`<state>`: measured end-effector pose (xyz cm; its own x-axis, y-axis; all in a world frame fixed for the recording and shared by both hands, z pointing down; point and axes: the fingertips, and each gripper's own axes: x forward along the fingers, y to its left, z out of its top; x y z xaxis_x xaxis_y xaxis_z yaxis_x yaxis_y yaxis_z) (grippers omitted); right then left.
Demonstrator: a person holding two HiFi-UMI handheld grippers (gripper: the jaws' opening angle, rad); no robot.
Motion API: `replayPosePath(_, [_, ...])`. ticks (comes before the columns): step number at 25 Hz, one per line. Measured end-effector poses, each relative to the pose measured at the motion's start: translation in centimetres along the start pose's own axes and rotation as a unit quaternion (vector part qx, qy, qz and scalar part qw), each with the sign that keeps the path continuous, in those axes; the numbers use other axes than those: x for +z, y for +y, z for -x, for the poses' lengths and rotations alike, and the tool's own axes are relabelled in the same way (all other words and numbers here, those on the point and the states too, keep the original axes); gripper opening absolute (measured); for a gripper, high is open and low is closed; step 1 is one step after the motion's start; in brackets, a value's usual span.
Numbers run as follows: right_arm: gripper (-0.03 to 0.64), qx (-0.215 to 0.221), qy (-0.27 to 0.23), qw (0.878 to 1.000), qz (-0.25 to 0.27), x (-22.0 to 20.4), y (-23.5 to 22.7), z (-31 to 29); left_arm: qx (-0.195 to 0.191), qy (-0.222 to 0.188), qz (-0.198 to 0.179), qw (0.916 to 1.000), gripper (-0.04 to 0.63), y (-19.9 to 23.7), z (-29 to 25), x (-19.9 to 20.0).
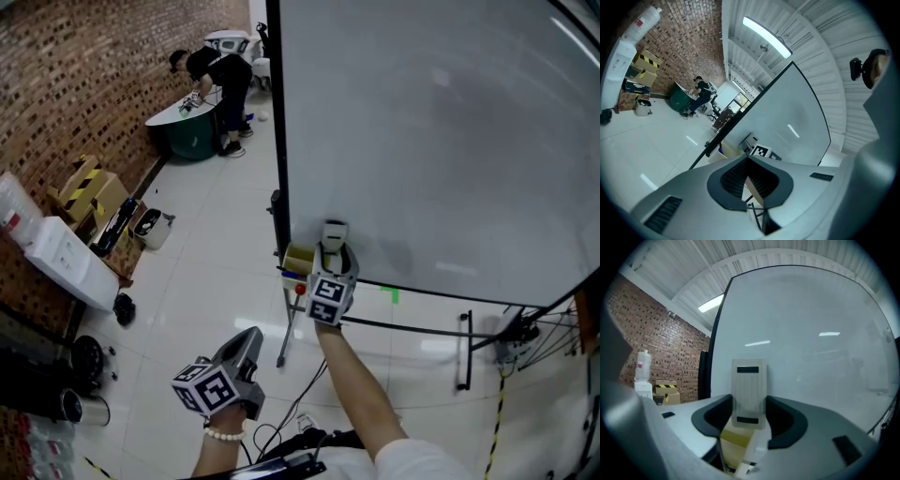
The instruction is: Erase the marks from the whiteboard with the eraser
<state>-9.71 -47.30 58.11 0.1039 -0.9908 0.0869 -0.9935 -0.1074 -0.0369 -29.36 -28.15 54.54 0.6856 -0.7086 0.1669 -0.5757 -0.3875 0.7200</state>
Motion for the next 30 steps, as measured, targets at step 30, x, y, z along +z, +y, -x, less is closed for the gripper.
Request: replayPosePath(30, [0.253,-0.042,-0.013,0.999,-0.014,-1.0,-4.3,1.9,0.018,0.011,0.036,0.9991,-0.011,2.8,1.5,-2.5])
